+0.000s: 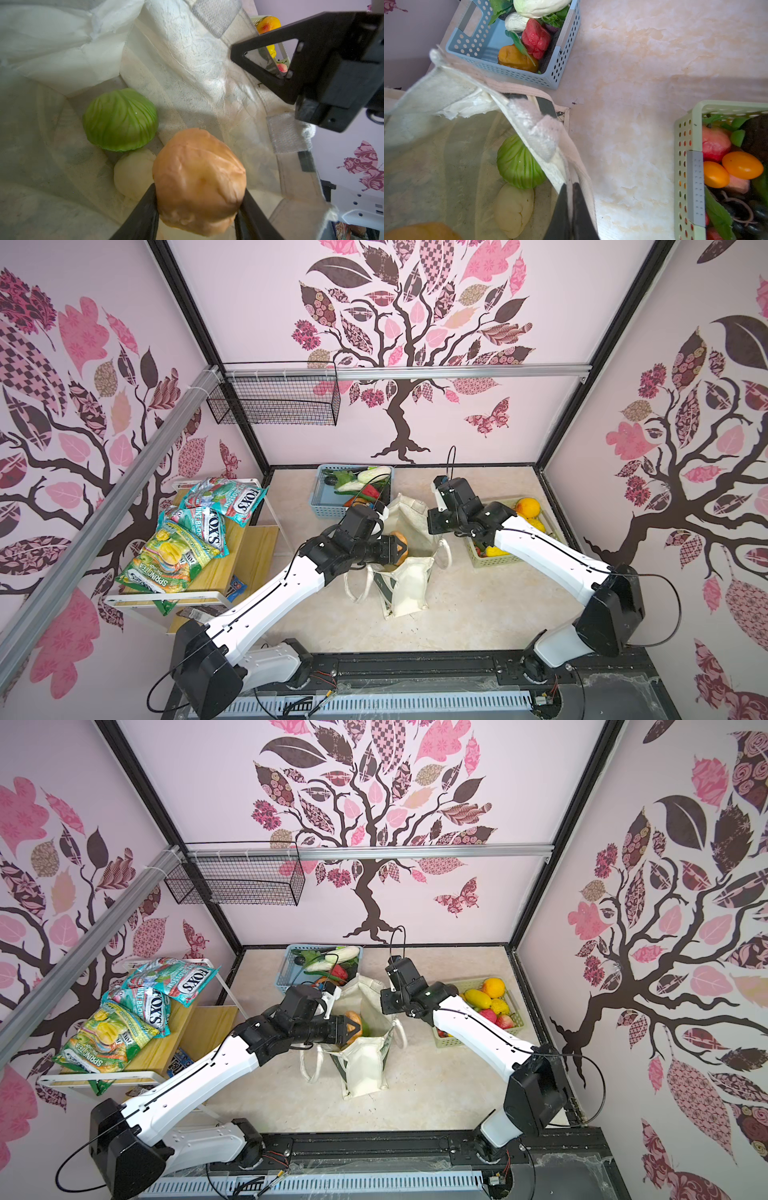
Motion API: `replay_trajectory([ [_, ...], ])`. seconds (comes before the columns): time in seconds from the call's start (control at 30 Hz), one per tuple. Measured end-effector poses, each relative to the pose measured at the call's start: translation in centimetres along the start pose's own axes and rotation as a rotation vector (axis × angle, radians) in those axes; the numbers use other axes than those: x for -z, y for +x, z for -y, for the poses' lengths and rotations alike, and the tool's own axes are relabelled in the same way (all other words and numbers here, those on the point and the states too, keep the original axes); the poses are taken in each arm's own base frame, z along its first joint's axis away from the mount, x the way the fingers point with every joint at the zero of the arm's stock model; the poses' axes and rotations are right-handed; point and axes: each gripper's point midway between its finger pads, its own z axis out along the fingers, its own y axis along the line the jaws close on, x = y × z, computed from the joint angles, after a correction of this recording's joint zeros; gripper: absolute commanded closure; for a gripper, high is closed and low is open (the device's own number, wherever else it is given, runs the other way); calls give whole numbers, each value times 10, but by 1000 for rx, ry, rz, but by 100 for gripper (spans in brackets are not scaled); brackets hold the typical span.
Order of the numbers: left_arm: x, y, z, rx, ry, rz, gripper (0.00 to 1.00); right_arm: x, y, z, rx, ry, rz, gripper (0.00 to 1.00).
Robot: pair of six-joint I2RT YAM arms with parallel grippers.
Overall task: Place the food into the grocery bag and tie it
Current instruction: 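Carry the potato with the left gripper over and into the bag opening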
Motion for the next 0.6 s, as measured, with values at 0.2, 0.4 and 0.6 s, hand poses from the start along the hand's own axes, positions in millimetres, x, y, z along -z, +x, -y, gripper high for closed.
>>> replay_trajectory([
  [0.2,-10,12,-1,-17,-12,-39,56,-1,0,-1,-5,-4,-2,100],
  [0.4,-20,21,-6,-29,-31,-77,55,-1,-1,-2,-15,-11,2,100],
  [0.6,-34,31,-14,-39,-57,-115,54,-1,-2,-6,-23,-30,4,100],
])
